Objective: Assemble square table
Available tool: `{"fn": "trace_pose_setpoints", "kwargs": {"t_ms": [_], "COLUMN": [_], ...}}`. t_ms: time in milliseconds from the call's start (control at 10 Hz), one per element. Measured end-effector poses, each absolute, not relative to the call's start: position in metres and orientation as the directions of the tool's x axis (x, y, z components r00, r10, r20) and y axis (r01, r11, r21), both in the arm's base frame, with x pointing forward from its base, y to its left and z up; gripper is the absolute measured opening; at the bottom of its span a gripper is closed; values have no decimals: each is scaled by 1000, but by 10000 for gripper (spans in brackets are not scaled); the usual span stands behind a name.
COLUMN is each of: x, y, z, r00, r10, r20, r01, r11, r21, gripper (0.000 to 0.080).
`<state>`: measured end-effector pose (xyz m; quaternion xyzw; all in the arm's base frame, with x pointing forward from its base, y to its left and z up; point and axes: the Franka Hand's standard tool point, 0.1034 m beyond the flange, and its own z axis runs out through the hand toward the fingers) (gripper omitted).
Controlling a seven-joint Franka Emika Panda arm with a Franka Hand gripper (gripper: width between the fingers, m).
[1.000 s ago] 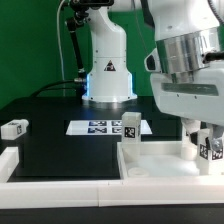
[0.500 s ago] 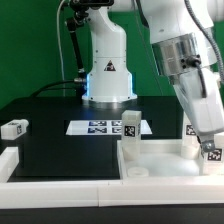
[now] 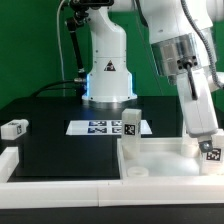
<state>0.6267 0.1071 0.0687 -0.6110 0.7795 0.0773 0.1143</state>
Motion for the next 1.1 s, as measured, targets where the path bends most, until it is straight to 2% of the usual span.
{"fn": "trace_pose_setpoints", "kwargs": {"t_ms": [100,200,300,500,600,1100], "x": [627,627,627,622,623,622], "y": [107,107,99,68,63,65], "z": [69,69,79,109,114,110], "r00": [-226,-217,-150,-75,-77,-75], "r10": [-935,-937,-951,-960,-959,-960], "r20": [-273,-273,-271,-270,-271,-271], "r01": [-971,-973,-984,-988,-987,-988], "r11": [240,231,169,108,112,108], "r21": [-19,-23,-48,-108,-115,-111], "gripper": [496,600,600,647,647,649]}}
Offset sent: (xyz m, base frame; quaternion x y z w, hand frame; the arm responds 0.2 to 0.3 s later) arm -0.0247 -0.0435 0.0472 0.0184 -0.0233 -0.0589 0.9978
